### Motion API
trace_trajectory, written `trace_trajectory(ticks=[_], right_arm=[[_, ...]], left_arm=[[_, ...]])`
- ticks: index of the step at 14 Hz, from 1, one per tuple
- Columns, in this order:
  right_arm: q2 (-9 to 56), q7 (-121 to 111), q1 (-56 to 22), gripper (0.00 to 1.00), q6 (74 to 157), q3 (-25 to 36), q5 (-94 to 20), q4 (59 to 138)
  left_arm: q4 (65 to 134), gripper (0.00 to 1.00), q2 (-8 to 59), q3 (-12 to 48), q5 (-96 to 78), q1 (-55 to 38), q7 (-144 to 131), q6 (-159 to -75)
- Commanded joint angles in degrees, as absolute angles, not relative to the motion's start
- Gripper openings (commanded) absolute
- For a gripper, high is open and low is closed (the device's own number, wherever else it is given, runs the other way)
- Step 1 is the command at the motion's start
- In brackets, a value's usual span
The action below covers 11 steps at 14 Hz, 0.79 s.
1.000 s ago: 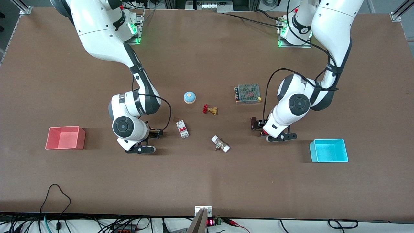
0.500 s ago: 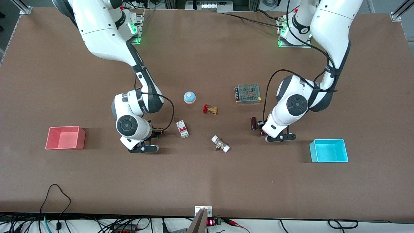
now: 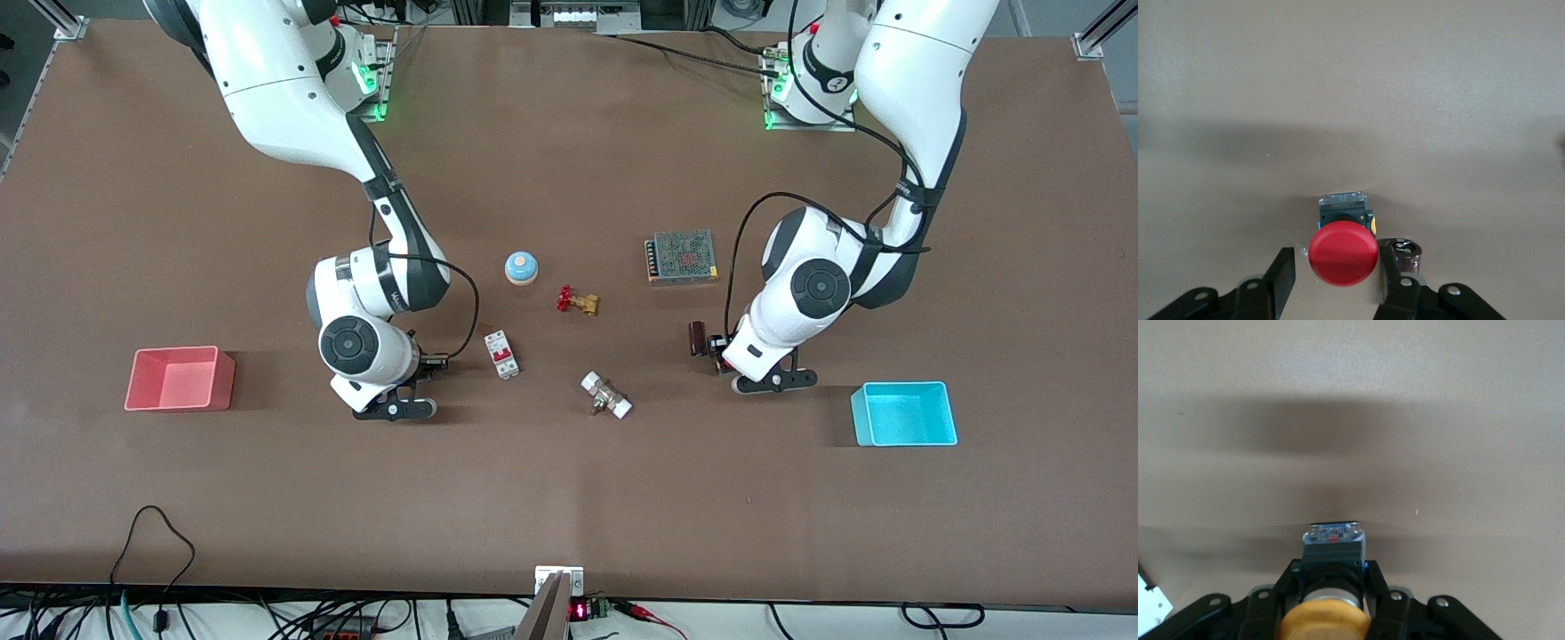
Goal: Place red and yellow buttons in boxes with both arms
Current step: 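Close the right gripper on the yellow button while the left gripper grasps red, then carry the yellow button to the pink box while the left gripper carries red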
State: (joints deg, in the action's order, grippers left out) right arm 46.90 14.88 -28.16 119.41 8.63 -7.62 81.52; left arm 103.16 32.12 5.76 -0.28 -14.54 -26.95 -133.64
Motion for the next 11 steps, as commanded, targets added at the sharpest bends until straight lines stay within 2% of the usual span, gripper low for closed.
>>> trace_trajectory(ticks=[1,5,8,11], right_arm=[[43.5,14.7,-27.3,0.28,118.1,9.9,-8.4,80.9],[38.5,13.6,-21.4,0.28,115.0,14.7,-7.5,80.8],[38.0,9.1,-21.3,0.28,114.9,22.1,-6.9,80.9],[38.2,0.1,-19.7,0.28,114.4,25.7,-6.2,80.9]], left_arm=[[102.0,0.60,32.1,5.4,0.9,-14.9,-28.2,-133.9],[102.1,0.49,32.2,5.4,1.1,-14.8,-28.2,-134.6],[102.2,0.45,32.3,5.4,1.1,-14.9,-28.2,-134.6],[102.2,0.41,32.3,5.4,1.1,-14.9,-28.2,-134.6]])
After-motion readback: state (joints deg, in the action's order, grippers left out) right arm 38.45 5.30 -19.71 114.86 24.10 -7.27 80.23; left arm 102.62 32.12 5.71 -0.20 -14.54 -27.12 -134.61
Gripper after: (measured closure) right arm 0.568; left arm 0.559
